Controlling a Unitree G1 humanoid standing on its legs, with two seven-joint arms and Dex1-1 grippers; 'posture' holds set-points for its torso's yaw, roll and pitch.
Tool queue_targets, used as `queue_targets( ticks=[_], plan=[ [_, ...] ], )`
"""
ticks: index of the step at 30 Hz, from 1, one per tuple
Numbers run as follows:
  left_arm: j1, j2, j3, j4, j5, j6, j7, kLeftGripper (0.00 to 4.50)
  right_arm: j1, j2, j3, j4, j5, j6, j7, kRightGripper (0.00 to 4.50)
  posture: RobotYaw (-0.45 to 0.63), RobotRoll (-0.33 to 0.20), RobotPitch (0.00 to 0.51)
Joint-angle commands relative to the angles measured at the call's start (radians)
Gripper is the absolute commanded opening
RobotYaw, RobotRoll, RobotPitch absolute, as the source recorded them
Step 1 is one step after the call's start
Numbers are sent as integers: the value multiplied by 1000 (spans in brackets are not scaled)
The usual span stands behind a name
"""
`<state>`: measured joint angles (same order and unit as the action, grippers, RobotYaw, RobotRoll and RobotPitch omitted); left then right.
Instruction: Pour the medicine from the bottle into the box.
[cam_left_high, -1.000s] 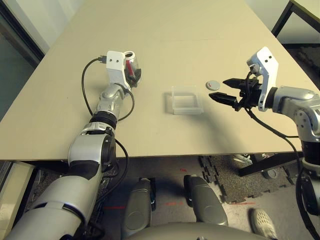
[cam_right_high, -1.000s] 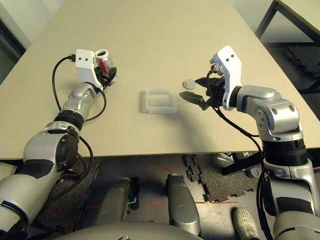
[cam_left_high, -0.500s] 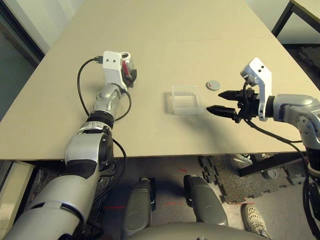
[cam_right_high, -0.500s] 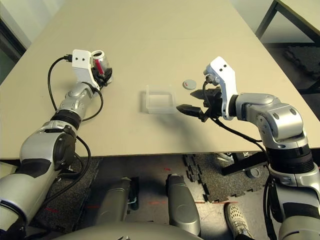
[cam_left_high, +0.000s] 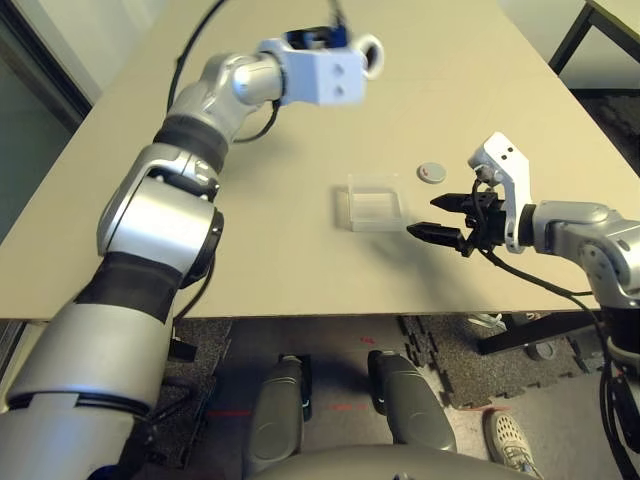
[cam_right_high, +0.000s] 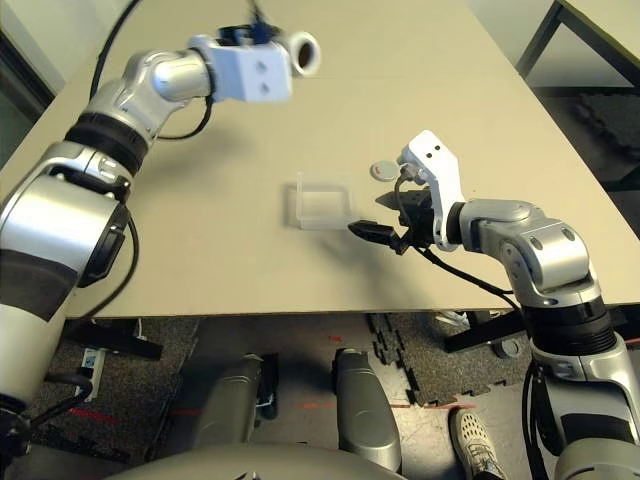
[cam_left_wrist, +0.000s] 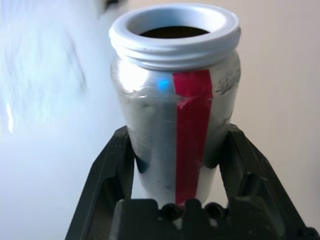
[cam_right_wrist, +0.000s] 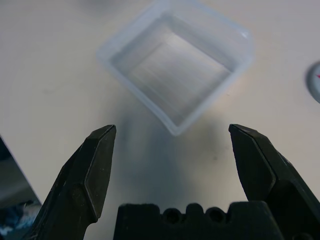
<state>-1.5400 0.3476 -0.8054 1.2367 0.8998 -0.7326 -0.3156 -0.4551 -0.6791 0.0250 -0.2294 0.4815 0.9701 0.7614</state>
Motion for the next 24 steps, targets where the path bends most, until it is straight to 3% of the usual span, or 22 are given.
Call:
queue_targets(
  ticks=[1,4,11,17,21,24],
  plan=[
    [-25,-19,-170,19,199,-53,134,2619,9,26,-10,0,-2,-21,-26,4500,-233,0,102],
    [-42,-48,-238,25,268,-75,214,2619,9,33,-12,5,-6,-31,-35,4500,-247,0,104],
    [-76,-103,-215,62,246,-75,235,2619,5,39,-22,12,2,-43,-52,4500,-249,0,107],
    [-62,-95,-201,75,227,-71,198,2619,-2,33,-20,25,2,-50,-43,4500,-236,0,109],
    [-18,-75,-92,101,109,-59,82,2619,-8,36,-15,26,6,-46,-41,4500,-233,0,112],
    [27,-73,72,118,-62,10,-72,2619,-12,34,-14,28,8,-47,-35,4500,-229,0,113]
  ],
)
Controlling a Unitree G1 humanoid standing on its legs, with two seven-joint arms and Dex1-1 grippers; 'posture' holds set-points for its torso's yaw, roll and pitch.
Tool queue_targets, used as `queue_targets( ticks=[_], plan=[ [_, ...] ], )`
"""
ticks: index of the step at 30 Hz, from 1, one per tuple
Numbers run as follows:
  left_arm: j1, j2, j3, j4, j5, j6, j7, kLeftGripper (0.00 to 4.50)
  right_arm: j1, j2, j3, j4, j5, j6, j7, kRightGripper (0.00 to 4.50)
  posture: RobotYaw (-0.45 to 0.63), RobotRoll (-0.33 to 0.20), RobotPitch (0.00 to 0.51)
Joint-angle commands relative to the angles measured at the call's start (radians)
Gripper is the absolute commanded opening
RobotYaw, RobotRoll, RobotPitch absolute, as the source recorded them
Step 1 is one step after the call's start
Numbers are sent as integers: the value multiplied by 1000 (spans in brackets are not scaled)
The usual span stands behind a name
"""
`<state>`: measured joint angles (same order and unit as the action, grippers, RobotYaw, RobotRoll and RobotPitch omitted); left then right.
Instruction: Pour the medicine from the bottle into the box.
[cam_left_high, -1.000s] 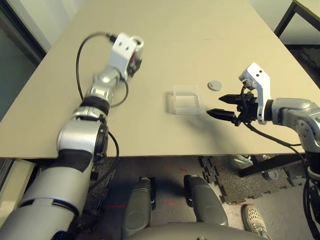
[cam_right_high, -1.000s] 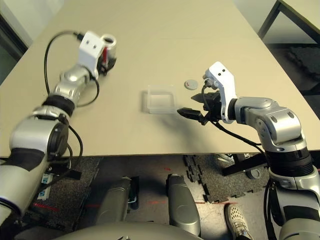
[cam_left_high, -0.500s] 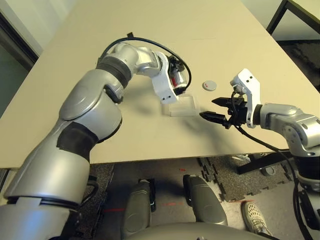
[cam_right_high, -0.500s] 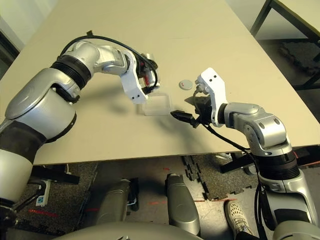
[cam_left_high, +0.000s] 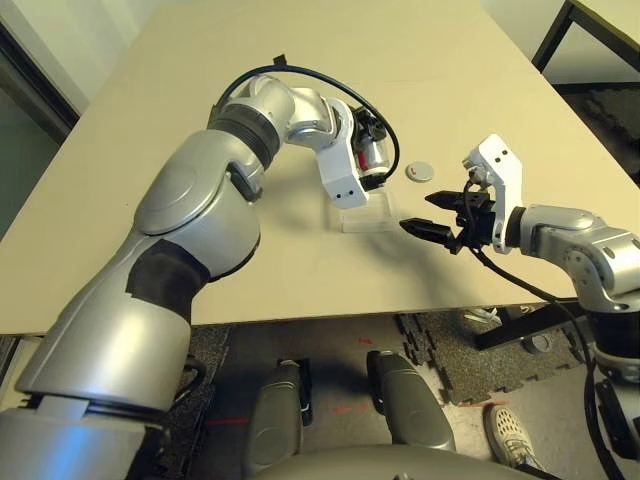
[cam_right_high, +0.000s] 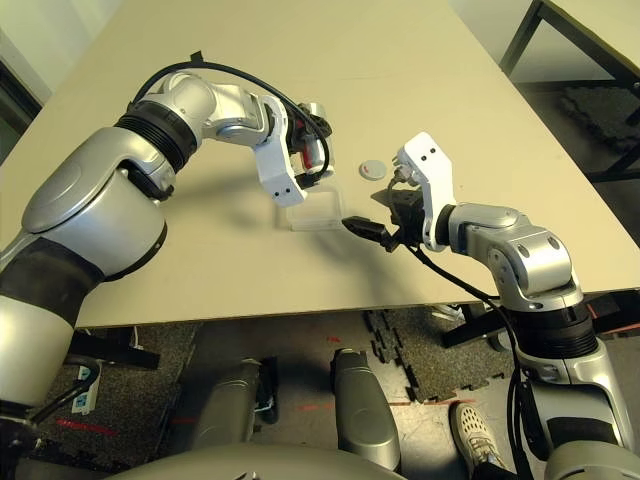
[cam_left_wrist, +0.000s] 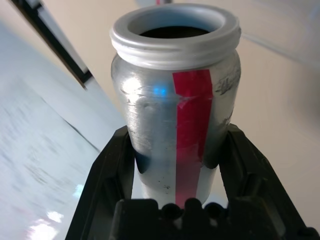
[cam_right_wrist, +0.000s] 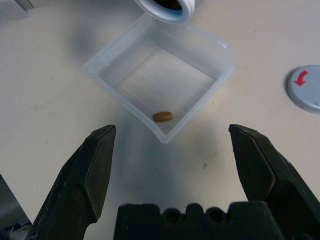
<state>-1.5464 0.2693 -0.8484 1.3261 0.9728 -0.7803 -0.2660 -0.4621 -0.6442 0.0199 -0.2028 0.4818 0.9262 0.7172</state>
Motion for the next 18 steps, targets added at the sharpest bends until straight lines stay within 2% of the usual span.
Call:
queue_targets(
  ticks=[1,5,9,13,18],
  plan=[
    [43,6,157,28,-175,83,-159,2619,-6,-3,-8,2,8,-4,11,4500,-225,0,114],
    [110,-1,511,33,-519,341,-269,2619,-15,-5,-10,3,17,6,20,4500,-206,0,114],
    [201,-4,752,5,-741,484,-295,2619,-33,-14,-16,8,26,13,31,4500,-191,0,115],
    [297,-3,915,-29,-884,569,-207,2619,-51,-25,-16,24,25,12,43,4500,-174,0,118],
    [407,-19,995,-96,-961,578,-133,2619,-69,-27,-13,34,27,15,50,4500,-158,0,125]
  ],
)
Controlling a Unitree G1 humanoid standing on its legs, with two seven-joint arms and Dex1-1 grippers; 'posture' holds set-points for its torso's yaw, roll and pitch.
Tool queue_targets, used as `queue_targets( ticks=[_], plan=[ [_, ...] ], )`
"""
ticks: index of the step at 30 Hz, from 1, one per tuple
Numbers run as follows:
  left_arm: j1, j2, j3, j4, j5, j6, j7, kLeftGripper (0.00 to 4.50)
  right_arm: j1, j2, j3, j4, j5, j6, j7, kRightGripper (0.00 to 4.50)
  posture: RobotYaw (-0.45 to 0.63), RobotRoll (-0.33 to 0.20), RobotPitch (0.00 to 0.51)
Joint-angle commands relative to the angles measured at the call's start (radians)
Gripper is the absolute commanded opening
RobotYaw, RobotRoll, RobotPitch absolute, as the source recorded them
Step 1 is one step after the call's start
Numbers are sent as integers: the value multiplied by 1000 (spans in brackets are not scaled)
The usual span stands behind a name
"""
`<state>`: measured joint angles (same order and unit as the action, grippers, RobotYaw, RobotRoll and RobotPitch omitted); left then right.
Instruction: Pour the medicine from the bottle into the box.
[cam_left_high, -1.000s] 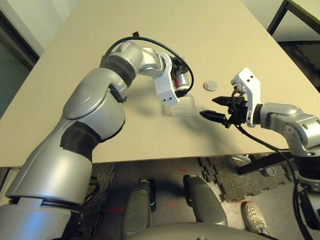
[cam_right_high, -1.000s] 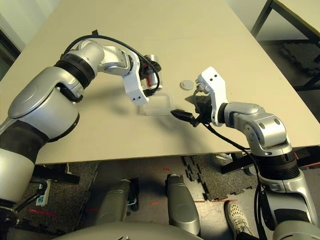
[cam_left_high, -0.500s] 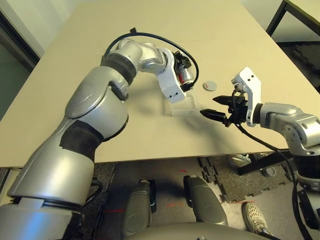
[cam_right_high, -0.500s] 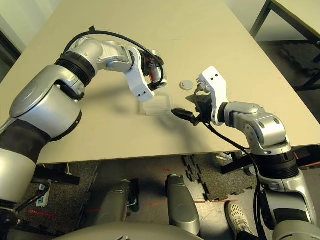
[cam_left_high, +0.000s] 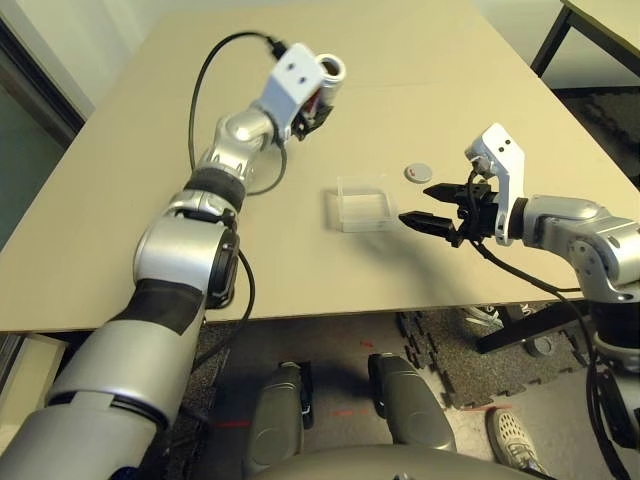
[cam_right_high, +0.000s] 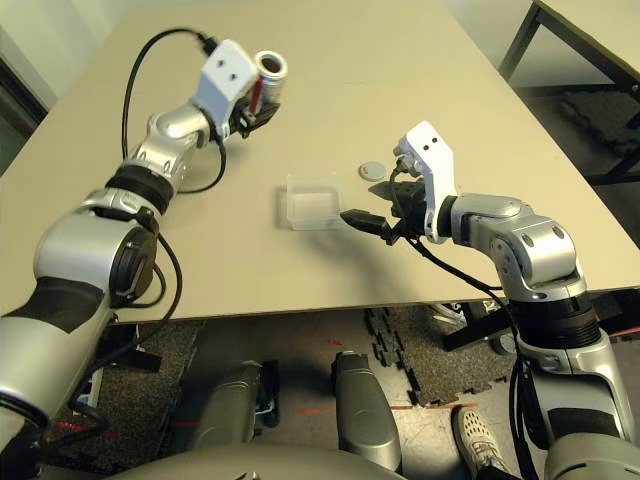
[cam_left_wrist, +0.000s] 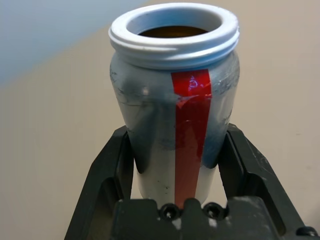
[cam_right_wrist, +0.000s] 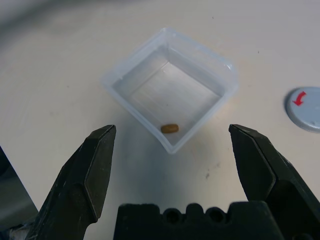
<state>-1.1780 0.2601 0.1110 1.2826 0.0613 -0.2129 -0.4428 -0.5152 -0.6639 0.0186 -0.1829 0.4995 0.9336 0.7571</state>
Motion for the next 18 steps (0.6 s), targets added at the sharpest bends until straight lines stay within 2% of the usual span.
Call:
queue_targets(
  ticks=[1,10,18],
  plan=[
    [70,-15,52,-76,-64,3,72,2619,-21,0,-11,17,7,6,4,4500,-156,0,126],
    [235,-30,100,-222,-126,9,205,2619,-35,100,-32,40,-11,-30,-90,4500,-141,0,134],
    [296,-36,95,-209,-138,38,210,2619,-15,89,-33,6,11,-2,-81,4500,-162,0,137]
  ],
)
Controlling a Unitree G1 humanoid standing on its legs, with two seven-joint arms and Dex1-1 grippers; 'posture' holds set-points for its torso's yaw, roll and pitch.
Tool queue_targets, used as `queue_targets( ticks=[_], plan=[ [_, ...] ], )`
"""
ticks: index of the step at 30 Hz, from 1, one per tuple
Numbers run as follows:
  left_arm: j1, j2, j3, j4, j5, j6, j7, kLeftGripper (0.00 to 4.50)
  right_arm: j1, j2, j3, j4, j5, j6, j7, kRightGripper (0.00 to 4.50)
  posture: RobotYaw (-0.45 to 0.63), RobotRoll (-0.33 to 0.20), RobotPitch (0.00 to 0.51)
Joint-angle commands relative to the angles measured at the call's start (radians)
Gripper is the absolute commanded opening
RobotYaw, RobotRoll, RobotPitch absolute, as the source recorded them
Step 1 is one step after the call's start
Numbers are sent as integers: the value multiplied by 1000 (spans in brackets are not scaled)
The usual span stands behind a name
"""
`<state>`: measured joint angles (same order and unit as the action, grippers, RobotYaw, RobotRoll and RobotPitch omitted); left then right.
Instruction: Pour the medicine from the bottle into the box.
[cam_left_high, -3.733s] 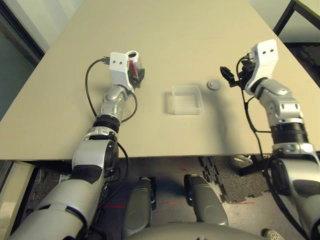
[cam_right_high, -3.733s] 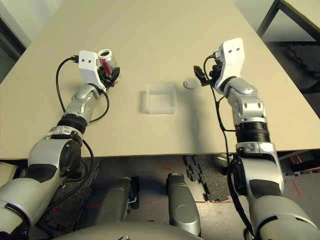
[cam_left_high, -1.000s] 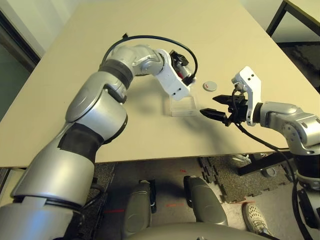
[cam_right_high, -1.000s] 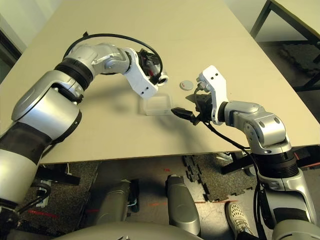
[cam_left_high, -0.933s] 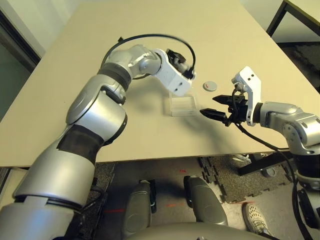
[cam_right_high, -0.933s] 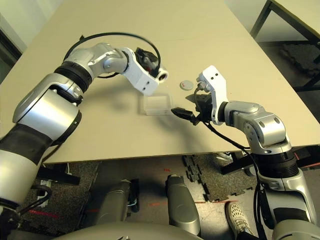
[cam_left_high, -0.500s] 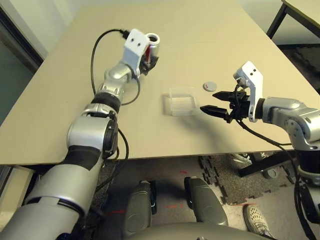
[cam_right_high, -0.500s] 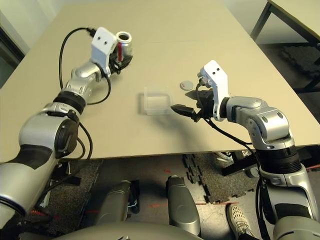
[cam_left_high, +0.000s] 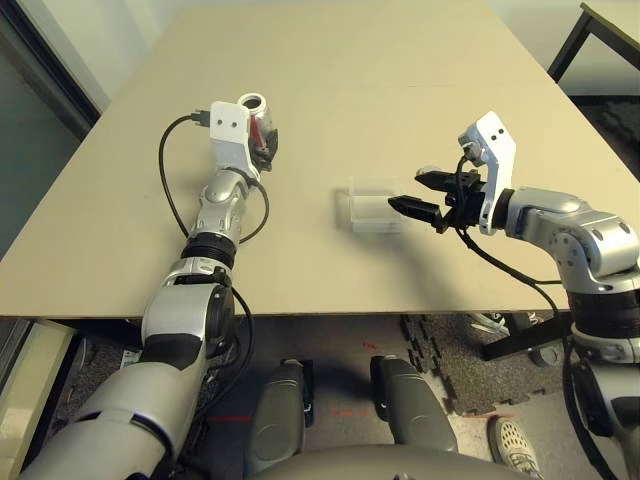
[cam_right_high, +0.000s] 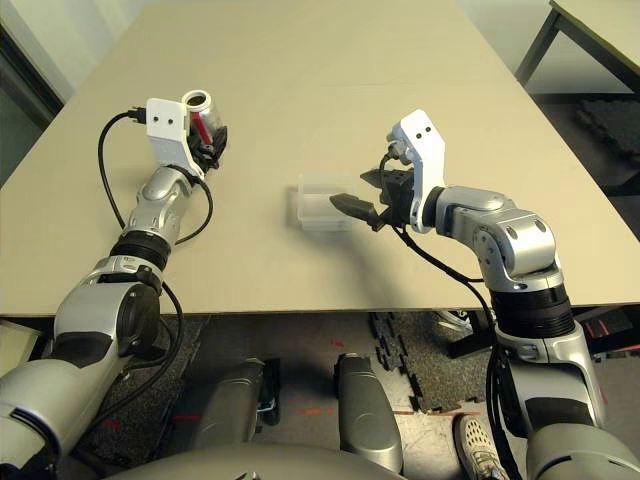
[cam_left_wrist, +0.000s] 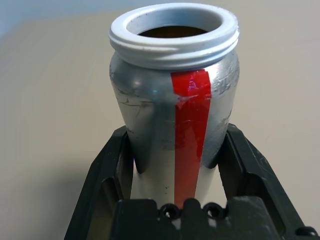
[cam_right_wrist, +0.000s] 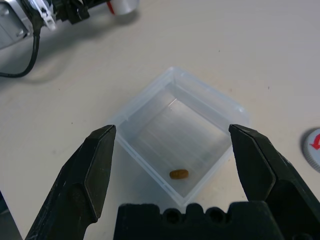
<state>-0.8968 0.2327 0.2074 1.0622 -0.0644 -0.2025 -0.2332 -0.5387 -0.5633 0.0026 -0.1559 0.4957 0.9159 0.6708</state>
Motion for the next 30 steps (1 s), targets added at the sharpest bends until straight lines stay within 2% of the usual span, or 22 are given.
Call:
queue_targets(
  ticks=[1,11,23,28,30],
  plan=[
    [18,-12,-1,16,-14,32,0,2619,9,-14,-18,-23,16,19,5,4500,-164,0,138],
    [28,-24,-39,59,5,82,-42,2619,22,-20,-32,-47,25,39,-6,4500,-184,0,139],
    [57,-14,-77,56,29,32,-42,2618,22,-22,-37,-51,28,35,-12,4500,-184,0,134],
    [63,-11,-80,47,25,18,-36,4362,16,-22,-34,-45,27,30,-8,4500,-174,0,130],
    [65,-10,-80,42,24,11,-33,4475,15,-23,-33,-43,27,28,-6,4500,-170,0,129]
  ],
)
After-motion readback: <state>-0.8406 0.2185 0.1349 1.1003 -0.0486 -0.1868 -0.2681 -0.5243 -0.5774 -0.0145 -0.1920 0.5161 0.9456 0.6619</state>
